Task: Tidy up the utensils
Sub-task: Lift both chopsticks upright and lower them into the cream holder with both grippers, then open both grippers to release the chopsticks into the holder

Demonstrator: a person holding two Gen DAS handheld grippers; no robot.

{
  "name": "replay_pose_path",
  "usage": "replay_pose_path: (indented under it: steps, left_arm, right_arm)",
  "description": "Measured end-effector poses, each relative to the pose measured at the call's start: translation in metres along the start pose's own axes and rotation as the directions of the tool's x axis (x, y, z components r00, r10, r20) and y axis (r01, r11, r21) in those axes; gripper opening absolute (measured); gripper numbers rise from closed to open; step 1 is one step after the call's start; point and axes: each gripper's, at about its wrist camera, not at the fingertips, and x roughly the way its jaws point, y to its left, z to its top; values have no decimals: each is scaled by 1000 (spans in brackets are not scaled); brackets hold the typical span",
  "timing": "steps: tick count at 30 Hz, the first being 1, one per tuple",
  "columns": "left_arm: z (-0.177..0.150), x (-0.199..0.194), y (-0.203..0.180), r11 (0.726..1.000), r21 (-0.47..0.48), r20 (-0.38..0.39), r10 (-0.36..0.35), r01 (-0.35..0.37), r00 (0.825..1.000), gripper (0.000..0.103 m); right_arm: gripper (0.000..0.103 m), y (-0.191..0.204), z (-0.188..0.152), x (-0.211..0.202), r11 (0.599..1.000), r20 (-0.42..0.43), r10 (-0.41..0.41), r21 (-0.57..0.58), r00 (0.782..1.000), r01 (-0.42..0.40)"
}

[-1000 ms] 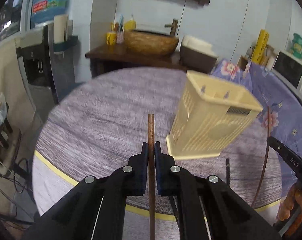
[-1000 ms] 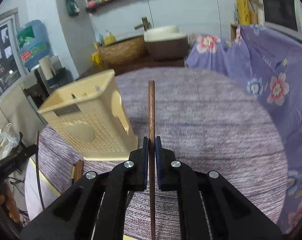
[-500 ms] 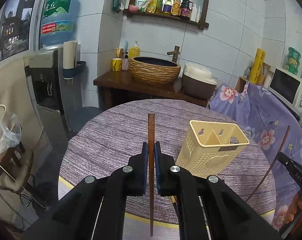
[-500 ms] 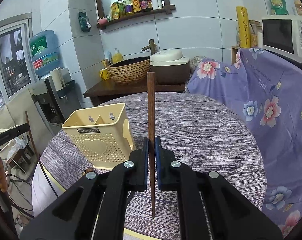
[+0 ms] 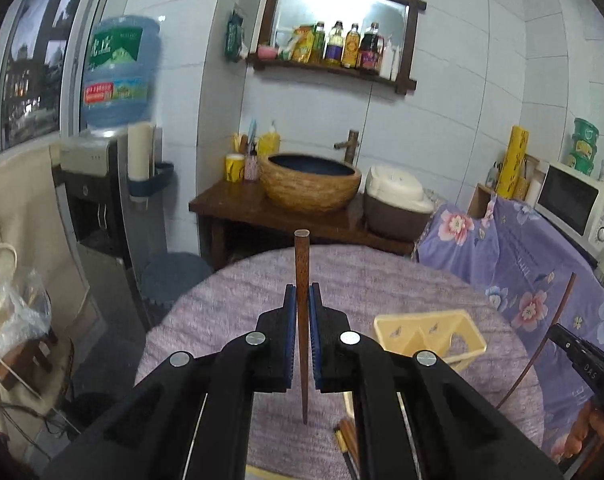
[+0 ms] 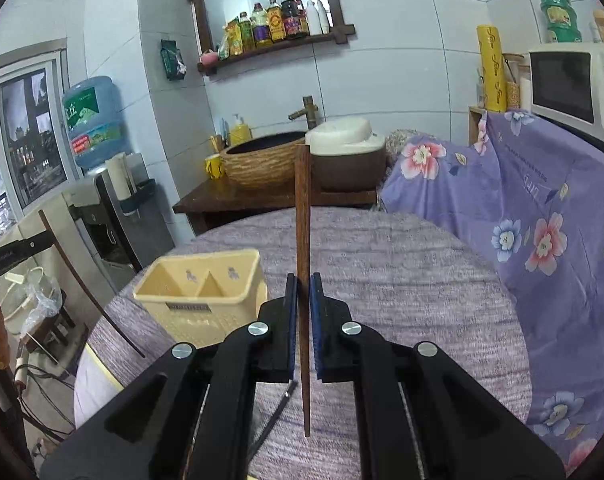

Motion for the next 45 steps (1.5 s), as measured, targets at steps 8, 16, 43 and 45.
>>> replay_pose_path:
  steps: [8,16,43,45]
  left_arm:
    - [83,-35,-35,997,31,134,-74,70,988,7]
    - [77,-8,-79,990,59,121,-138,132,983,8]
    - [-20,88,-77,992,21,-107,-121,124,987,8]
    - [-20,87,-77,991,14,-109,-133,135,985,8]
  right_arm:
    - [7,32,97,-22,998,163,67,-1,984,-68]
    - [7,64,100,8,996,191,87,-25,978,-84]
    - [8,50,6,101,999,6,32,20,999,-32]
    - [10,50,5,101,999,0,32,18,999,-32]
